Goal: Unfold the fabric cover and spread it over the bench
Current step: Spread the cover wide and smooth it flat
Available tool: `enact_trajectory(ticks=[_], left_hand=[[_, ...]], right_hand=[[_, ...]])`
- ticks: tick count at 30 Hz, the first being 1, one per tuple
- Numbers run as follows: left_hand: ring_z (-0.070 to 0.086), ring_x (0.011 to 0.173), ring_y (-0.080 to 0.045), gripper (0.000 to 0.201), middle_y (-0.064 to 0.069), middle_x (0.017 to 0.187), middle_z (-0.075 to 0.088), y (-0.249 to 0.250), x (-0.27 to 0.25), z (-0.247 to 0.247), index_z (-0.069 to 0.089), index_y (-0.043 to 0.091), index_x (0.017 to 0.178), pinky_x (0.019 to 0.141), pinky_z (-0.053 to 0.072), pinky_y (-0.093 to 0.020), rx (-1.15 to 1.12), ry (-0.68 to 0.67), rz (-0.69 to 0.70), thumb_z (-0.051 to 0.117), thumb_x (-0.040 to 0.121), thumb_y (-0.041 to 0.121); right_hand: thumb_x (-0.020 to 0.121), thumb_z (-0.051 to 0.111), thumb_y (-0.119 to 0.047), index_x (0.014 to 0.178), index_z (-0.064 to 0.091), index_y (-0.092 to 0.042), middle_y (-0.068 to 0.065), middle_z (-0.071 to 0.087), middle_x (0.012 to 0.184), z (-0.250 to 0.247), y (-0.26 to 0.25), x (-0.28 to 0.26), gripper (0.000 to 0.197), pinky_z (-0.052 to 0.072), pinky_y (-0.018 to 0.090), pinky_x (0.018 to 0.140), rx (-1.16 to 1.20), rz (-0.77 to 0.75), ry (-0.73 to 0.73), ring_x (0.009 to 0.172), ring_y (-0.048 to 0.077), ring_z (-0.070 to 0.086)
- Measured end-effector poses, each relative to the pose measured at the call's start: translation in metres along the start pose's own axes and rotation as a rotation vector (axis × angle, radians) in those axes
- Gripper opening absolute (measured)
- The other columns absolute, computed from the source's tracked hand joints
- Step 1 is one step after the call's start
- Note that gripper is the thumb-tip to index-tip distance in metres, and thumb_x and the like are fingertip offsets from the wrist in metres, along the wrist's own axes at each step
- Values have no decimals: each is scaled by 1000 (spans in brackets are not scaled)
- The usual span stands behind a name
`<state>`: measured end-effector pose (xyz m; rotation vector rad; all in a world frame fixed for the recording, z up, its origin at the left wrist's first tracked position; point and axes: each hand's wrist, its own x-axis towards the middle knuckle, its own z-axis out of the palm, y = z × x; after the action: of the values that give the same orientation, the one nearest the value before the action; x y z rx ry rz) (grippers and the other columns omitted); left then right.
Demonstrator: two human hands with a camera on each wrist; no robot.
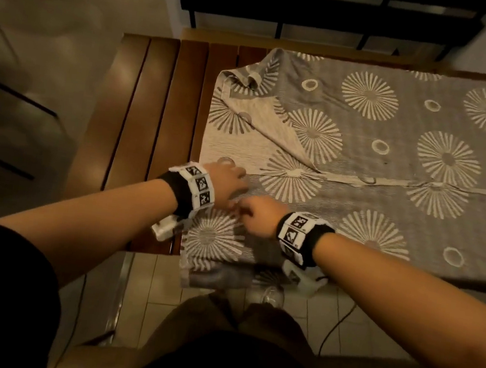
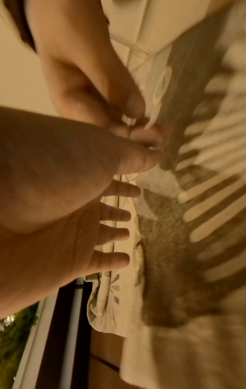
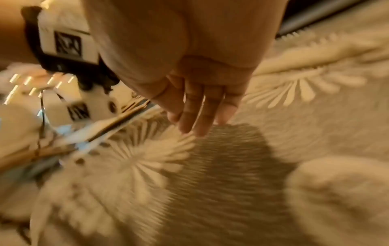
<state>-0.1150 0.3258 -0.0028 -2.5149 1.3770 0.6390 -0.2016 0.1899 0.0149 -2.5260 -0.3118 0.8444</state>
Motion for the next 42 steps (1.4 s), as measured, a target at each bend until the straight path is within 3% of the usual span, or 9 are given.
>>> enact_trajectory(ticks=[4,10,14,19,23,27,33,39,42], left_hand=[[17,144,-33,92,-10,159,15,40,-34,40,13,20,152,111,29,-52,-145,12,-148,45,83,71],[-22,143,-20,99,3,154,-28,44,-84,89,-24,38,146,117,-5,-48,-225,-42,-222,31,76,84],[-15,147,-25,82,-6,160,-16,33,-85,73,-6,33,152,120,1,-45,-408,26,-457,28,89,72],[2,148,-29,81,-3,161,-1,40,-48,43,7,37,150,115,25,-49,-401,-54,-396,48,86,66],[54,105,-29,53,-7,126,46,17,-31,8,45,25,128,79,53,-42,-361,-142,-419,57,85,53],[61,92,-27,38,-7,113,62,-13,10,-37,52,20,120,72,52,-37,-345,-33,-438,53,90,43],[34,133,-39,59,-13,150,29,-76,114,-92,29,27,145,101,40,-54,-213,168,-374,50,92,15],[17,142,-43,72,-12,160,11,-116,165,-80,20,36,150,114,22,-55,-413,12,-509,45,87,62],[-3,145,-43,108,-8,160,-16,-126,164,-65,-5,43,150,114,14,-60,-250,-177,-414,59,70,76]], right_hand=[[86,57,-39,122,55,-13,12,53,123,8,33,2,44,44,39,90,-433,-178,78,111,31,51],[84,56,-55,136,44,-21,9,41,138,10,53,9,63,37,38,102,-440,-248,76,123,27,41],[86,52,-52,137,41,-22,10,38,143,4,58,16,61,35,41,106,-459,-214,146,128,29,37],[84,53,-40,144,30,-20,11,20,155,-24,75,25,68,25,49,111,-350,124,297,141,32,21],[81,58,-40,141,30,-17,15,24,150,-63,98,33,71,28,47,108,-165,322,277,135,36,28],[79,67,-36,136,37,-13,17,49,135,-93,113,49,69,44,42,95,91,327,290,119,36,51],[78,64,-20,139,35,-17,7,59,125,-110,104,85,68,48,35,92,421,170,279,112,28,58],[87,54,1,147,30,-16,12,68,118,-86,71,87,66,50,21,86,611,-33,-239,99,13,62],[87,50,-7,124,60,-23,7,72,106,-89,76,88,41,53,41,92,509,7,-27,96,24,67]])
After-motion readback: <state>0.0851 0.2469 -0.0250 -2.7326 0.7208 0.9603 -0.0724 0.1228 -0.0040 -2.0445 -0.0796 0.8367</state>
